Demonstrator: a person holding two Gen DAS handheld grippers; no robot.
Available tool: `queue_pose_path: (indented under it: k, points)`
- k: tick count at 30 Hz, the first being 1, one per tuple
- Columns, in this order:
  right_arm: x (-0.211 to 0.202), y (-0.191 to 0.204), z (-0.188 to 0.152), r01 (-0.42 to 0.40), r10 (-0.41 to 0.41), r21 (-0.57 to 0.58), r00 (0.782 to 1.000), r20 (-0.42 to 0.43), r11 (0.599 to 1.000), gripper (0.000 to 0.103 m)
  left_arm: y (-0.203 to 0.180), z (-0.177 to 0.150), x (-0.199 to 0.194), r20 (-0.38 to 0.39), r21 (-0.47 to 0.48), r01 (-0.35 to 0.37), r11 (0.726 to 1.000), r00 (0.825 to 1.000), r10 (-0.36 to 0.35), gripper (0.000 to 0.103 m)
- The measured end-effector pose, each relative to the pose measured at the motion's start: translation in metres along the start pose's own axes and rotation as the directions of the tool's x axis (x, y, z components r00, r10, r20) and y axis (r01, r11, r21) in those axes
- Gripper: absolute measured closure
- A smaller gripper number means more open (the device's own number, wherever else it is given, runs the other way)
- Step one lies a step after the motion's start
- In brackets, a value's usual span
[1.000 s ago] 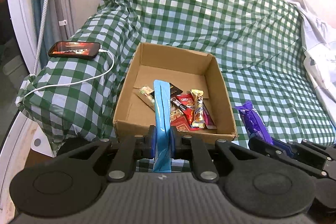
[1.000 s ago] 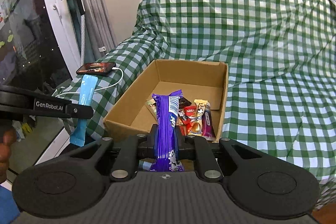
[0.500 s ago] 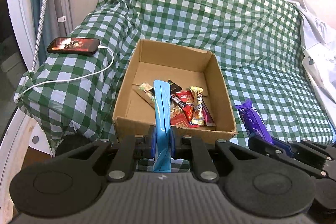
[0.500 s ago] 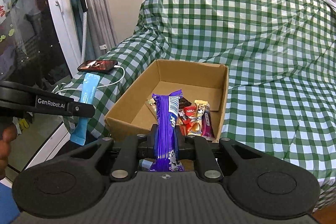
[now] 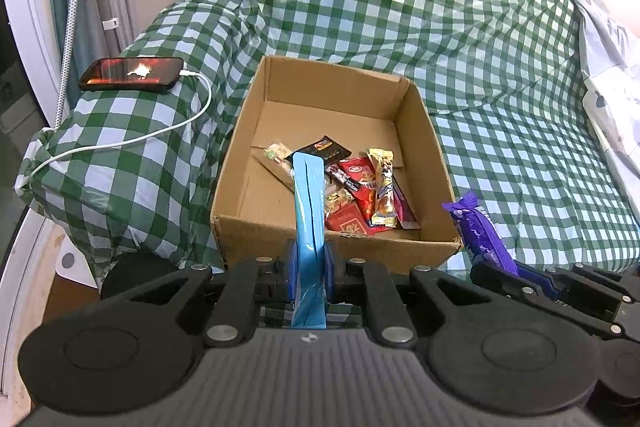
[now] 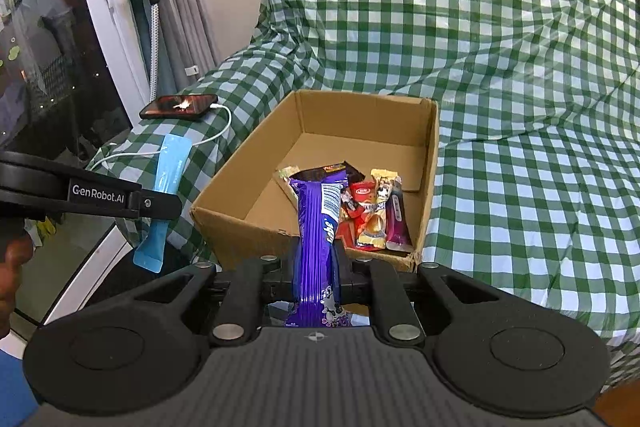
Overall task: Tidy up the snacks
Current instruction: 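Carry the purple bar and blue packet with both tools over the box, then lower both tools into the box and open them to drop the snacks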
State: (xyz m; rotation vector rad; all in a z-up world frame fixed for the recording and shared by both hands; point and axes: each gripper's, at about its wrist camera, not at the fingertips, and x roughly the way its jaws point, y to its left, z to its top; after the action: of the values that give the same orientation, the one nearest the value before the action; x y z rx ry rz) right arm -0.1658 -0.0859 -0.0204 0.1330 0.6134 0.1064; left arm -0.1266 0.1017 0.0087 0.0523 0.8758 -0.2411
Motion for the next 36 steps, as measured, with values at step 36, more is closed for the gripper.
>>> queue_pose_path:
  k: [36]
  points:
    - [0.104, -0.048, 0.050, 0.002, 0.005, 0.086, 0.996, -0.090, 0.996, 0.088, -0.003, 0.091, 0.115, -0.116, 0.080, -0.013, 0.997, 0.993, 0.022, 0.089]
